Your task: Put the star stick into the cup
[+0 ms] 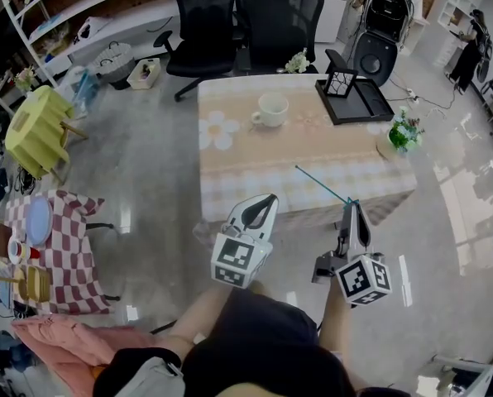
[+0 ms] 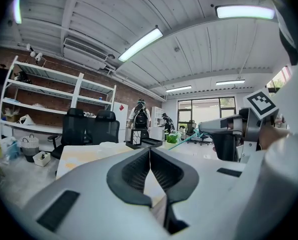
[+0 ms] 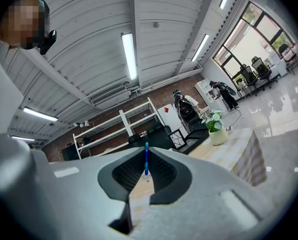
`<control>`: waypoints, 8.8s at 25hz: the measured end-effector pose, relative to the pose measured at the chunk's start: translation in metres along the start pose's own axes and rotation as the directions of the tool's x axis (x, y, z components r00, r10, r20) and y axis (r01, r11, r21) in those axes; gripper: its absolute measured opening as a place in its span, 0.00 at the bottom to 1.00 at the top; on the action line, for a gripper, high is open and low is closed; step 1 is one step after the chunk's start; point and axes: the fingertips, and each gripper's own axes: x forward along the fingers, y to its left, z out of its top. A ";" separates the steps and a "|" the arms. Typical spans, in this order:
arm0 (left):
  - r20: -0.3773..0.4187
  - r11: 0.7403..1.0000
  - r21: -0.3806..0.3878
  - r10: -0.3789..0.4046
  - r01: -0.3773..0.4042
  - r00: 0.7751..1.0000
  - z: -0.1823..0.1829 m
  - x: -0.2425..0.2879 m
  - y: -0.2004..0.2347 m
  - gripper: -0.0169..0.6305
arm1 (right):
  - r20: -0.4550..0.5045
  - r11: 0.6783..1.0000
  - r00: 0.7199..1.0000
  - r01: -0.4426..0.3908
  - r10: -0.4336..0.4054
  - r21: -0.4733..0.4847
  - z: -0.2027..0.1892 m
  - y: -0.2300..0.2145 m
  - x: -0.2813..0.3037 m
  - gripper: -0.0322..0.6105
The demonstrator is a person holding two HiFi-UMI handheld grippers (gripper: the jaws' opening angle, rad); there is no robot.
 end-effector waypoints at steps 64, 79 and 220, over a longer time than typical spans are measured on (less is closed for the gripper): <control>-0.043 0.998 -0.017 -0.065 0.065 0.997 0.032 0.192 0.036 0.05 | -0.010 0.993 0.997 0.079 -0.078 0.092 0.043 -0.107 0.151 0.08; -0.063 0.995 -0.067 -0.083 0.079 0.995 0.025 0.251 0.051 0.05 | -0.037 0.993 0.996 0.089 -0.087 0.075 0.050 -0.138 0.206 0.08; -0.228 0.727 -0.196 0.618 -0.658 0.752 -0.046 0.157 0.168 0.05 | -0.416 0.871 0.766 -0.442 0.490 0.212 -0.058 -0.048 0.366 0.31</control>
